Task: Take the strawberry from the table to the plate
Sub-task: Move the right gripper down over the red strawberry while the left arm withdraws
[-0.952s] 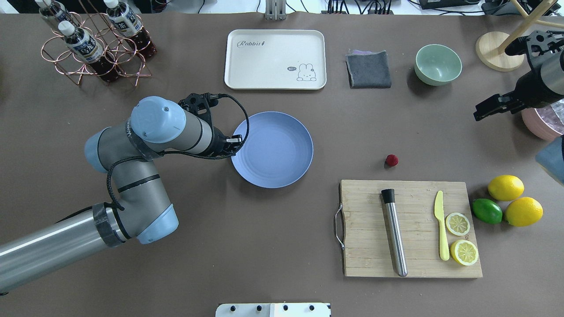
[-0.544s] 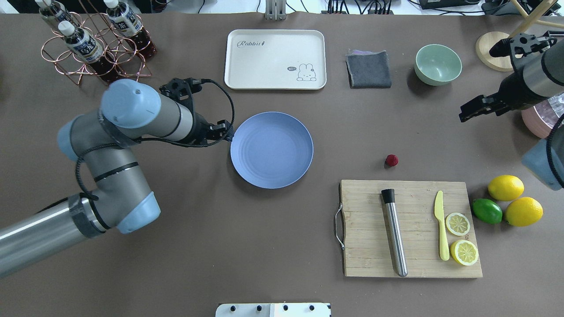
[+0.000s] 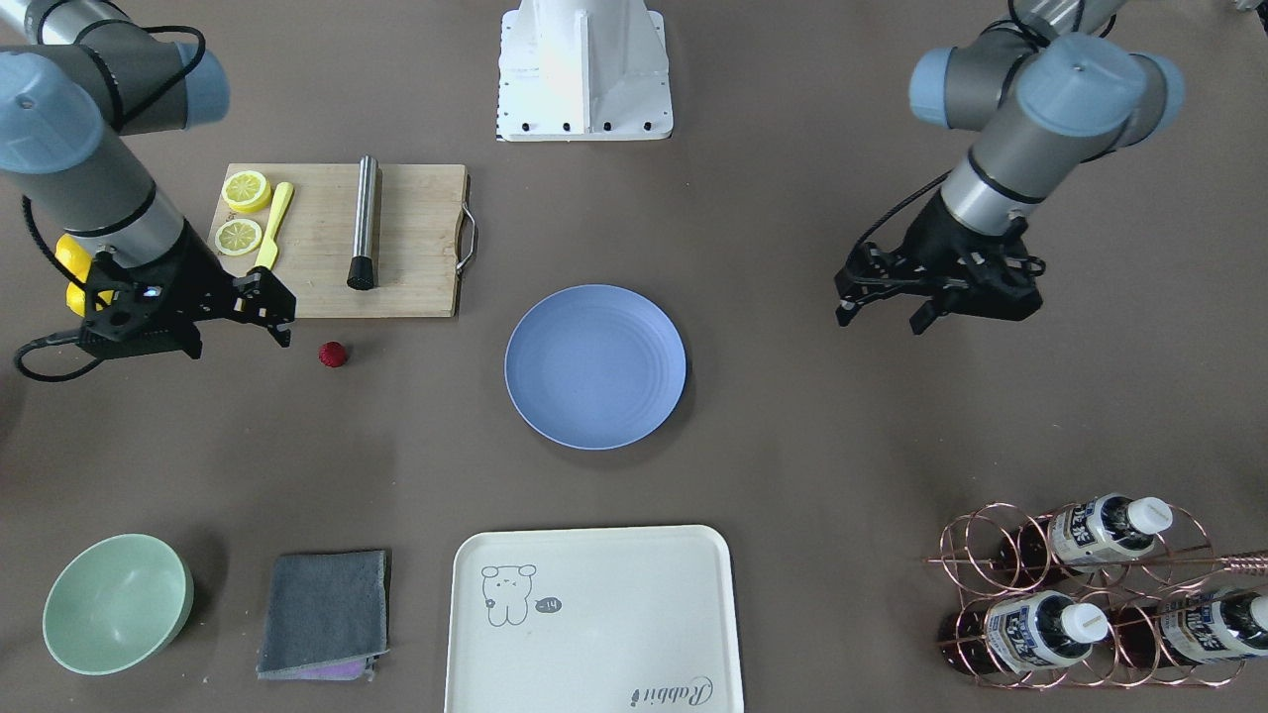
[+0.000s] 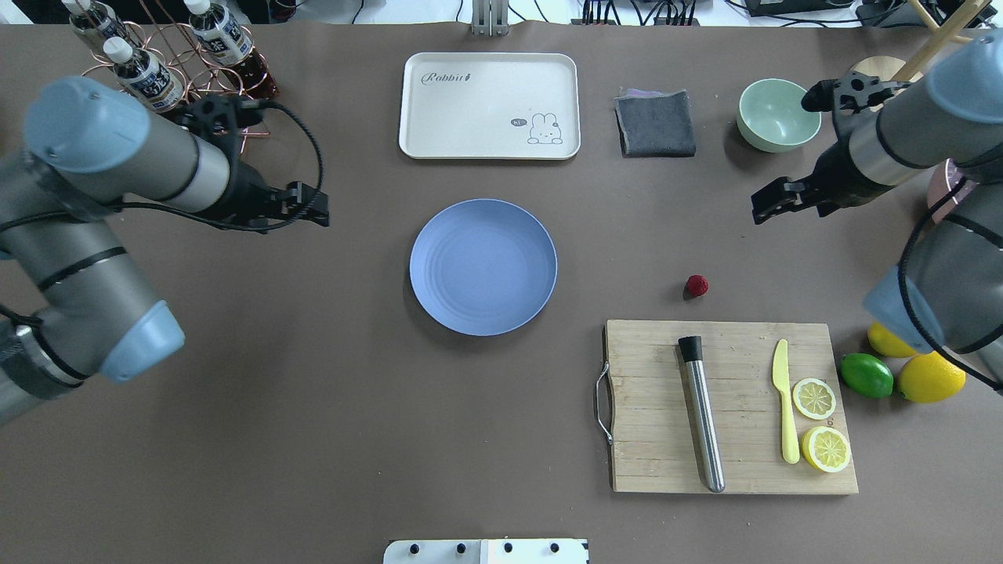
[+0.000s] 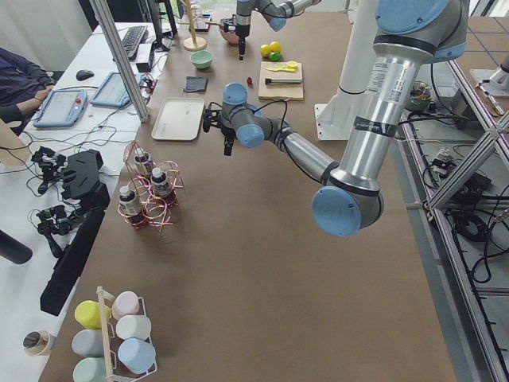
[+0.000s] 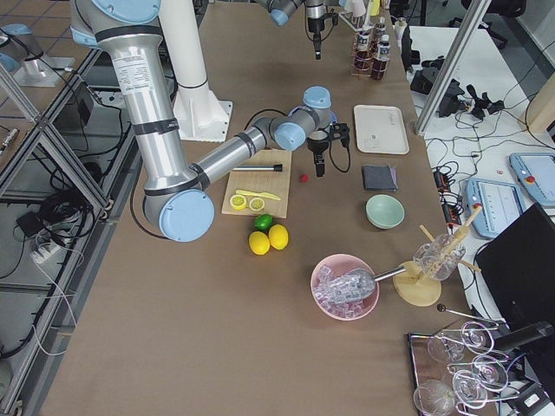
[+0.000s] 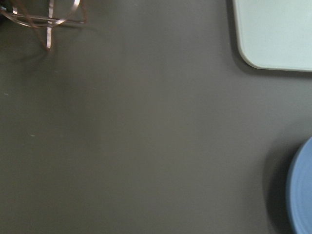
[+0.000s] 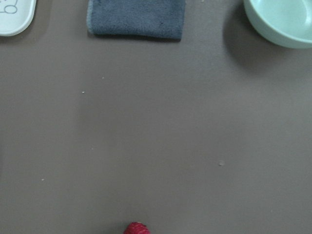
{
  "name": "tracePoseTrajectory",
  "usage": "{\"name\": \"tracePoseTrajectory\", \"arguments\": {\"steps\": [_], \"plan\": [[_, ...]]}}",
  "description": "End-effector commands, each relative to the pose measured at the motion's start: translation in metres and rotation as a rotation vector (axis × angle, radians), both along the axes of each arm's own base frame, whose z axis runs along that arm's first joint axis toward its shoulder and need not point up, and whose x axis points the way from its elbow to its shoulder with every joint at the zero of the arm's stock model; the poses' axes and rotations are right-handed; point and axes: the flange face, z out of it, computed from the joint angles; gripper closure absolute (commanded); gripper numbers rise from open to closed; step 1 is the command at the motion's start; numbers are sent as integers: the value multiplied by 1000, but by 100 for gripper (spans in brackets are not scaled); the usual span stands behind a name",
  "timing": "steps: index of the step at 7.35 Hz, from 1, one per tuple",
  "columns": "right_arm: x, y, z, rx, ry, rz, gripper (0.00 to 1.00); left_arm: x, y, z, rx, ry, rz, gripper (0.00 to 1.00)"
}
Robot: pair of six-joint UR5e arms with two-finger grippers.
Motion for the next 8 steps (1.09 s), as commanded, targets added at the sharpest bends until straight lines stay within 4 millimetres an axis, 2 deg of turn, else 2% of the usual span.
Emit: {"name": "tracePoseTrajectory", "arguments": {"steps": [1, 2, 3, 4, 8], "plan": [[-48, 19, -3, -38, 19, 26, 1, -101, 8, 74, 52, -55, 60, 2], [-61, 20, 11, -40, 55, 36, 2, -139, 9, 97, 87, -82, 64, 2], [-76, 17, 32, -32, 62, 36, 4, -154, 10, 102, 88, -74, 67, 2], [-85, 14, 50, -34, 45, 44, 6, -158, 9, 100, 93, -70, 61, 2], [-101, 32, 54, -54, 45, 41, 12, -161, 8, 99, 96, -70, 53, 2]]}}
